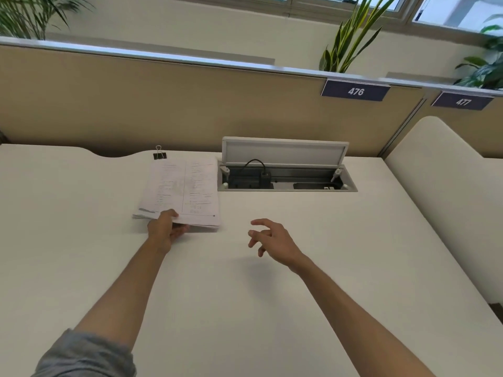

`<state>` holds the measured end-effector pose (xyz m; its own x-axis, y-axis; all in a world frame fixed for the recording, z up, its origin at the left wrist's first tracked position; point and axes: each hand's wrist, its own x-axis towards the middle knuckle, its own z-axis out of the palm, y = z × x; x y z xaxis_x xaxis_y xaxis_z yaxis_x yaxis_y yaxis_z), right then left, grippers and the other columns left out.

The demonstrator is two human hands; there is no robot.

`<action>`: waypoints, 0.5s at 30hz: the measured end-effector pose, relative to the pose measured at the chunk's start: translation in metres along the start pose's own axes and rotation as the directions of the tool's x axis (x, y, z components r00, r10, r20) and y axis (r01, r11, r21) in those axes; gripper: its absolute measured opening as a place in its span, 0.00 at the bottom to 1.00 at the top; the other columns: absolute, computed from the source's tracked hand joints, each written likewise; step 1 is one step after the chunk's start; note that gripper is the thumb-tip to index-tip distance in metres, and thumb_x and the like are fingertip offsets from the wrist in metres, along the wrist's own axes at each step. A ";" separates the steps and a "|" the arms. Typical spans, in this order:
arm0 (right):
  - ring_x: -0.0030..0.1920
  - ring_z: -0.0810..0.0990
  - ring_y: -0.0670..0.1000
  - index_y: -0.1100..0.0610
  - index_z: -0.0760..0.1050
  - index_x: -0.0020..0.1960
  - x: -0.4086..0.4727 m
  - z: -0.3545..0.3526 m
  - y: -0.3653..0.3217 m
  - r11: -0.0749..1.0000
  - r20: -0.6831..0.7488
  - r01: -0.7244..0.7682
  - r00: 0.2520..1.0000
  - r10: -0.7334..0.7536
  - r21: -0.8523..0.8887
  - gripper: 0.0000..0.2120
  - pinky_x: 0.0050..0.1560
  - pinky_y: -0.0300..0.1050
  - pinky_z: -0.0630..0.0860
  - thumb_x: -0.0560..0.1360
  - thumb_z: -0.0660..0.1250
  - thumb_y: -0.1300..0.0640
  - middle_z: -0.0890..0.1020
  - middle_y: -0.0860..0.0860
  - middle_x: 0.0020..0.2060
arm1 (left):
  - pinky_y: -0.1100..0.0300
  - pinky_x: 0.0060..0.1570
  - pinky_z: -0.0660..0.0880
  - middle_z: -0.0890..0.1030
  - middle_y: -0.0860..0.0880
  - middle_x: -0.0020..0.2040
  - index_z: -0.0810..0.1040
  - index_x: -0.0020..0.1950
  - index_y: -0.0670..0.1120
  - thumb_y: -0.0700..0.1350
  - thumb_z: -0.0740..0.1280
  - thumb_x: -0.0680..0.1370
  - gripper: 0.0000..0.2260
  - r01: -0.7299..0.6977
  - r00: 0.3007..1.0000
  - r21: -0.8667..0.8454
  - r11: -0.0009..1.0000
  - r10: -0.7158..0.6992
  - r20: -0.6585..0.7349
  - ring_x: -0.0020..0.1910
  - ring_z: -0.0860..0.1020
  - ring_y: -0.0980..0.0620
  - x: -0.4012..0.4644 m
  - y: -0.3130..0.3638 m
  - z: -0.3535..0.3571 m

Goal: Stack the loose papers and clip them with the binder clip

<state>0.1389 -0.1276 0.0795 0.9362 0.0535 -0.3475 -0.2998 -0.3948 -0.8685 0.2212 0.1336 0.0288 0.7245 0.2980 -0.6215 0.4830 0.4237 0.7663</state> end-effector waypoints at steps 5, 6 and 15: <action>0.29 0.78 0.46 0.53 0.73 0.64 0.002 -0.003 0.002 1.000 -0.010 -0.012 1.000 0.012 0.004 0.16 0.51 0.47 0.77 0.78 0.66 0.51 0.86 0.52 0.41 | 0.62 0.29 0.81 0.80 0.36 0.59 0.73 0.62 0.35 0.30 0.61 0.69 0.21 -0.039 0.996 -0.148 0.988 0.026 -0.091 0.31 0.83 0.45 0.010 -0.007 0.003; 0.29 0.78 0.46 0.53 0.73 0.64 0.003 -0.004 0.002 1.000 -0.008 -0.015 1.000 0.015 0.003 0.16 0.51 0.47 0.77 0.78 0.66 0.51 0.86 0.52 0.41 | 0.61 0.31 0.82 0.80 0.36 0.59 0.73 0.62 0.34 0.30 0.61 0.69 0.21 -0.046 0.995 -0.158 0.986 0.031 -0.099 0.33 0.83 0.44 0.010 -0.009 0.004; 0.35 0.82 0.47 0.52 0.73 0.65 0.003 -0.006 -0.003 0.999 0.014 -0.039 0.999 0.040 -0.025 0.16 0.39 0.39 0.71 0.78 0.65 0.50 0.86 0.52 0.45 | 0.60 0.50 0.75 0.79 0.46 0.63 0.73 0.66 0.49 0.40 0.66 0.72 0.22 0.029 0.998 -0.194 0.981 -0.017 0.062 0.52 0.77 0.45 -0.022 0.015 0.023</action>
<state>0.1438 -0.1313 0.0832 0.9209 0.0506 -0.3865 -0.3316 -0.4194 -0.8451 0.2239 0.1135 0.0573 0.7452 0.2369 -0.6233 0.3995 0.5898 0.7018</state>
